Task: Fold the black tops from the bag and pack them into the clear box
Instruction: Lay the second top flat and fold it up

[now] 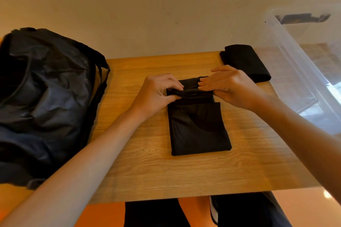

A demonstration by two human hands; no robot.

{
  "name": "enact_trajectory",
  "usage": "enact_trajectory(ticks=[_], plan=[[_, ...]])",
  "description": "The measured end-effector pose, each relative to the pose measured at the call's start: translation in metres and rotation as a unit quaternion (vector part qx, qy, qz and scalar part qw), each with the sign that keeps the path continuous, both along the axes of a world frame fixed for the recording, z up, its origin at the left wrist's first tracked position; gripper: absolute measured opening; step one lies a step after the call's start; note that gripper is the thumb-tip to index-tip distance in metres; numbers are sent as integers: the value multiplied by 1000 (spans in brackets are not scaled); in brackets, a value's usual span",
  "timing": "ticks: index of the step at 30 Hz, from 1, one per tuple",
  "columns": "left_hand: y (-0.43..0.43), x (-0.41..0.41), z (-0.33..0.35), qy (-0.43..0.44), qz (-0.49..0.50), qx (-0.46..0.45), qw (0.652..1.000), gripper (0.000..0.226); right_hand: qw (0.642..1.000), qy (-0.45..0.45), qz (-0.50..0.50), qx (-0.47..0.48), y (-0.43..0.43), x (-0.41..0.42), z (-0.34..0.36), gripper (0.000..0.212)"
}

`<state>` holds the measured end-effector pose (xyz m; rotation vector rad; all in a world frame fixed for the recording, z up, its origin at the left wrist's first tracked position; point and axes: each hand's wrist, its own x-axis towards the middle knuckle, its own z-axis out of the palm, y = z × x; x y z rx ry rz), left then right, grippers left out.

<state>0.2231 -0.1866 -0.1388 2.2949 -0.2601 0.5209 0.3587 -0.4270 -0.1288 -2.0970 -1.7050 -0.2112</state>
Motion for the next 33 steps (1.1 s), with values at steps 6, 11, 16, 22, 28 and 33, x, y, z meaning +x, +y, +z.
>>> enact_trajectory(ticks=[6,11,16,22,28,33], plan=[[-3,-7,0,40,-31,-19,999,26,999,29,2,-29,-6,-2,-2,48],[-12,-22,2,2,75,-72,995,18,994,72,-49,62,5,-5,8,41],[-40,-38,-10,83,209,9,974,27,975,26,-70,-209,41,-15,3,60],[-54,-66,3,138,286,-59,946,33,952,59,-85,-290,52,-30,-10,57],[-76,-92,6,265,286,57,919,38,971,131,-196,-46,22,-55,-5,50],[-85,-102,9,279,298,40,912,39,914,173,-366,13,-20,-110,-8,26]])
